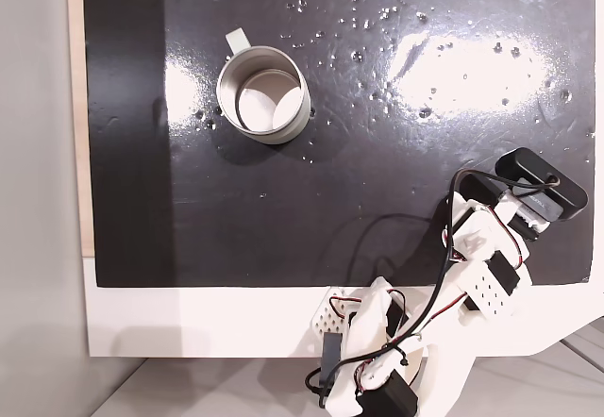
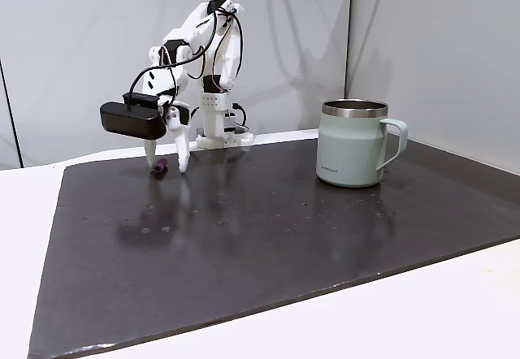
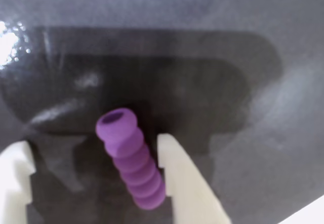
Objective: Grasp a pengrip and put it in the cup.
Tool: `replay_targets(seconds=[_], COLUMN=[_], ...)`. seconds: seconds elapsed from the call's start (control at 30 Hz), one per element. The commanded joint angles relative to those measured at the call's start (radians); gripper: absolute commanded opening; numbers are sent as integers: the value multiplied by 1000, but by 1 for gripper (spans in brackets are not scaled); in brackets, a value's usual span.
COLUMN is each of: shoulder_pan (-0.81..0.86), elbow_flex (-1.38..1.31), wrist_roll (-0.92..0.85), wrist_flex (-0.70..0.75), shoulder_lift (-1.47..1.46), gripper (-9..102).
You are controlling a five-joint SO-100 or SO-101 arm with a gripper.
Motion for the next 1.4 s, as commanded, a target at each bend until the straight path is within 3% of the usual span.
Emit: replay_targets(seconds=[0.0, 0.3, 0.63, 1.0, 1.37], shoulder_pan=[11, 61, 54, -112, -270], elbow_flex=[6, 94, 101, -83, -456], wrist_roll=[-15, -66, -28, 296, 534], wrist_flex=[-52, -114, -123, 38, 348], shoulder_lift=[-9, 37, 67, 140, 101], gripper=[22, 1, 0, 0, 0])
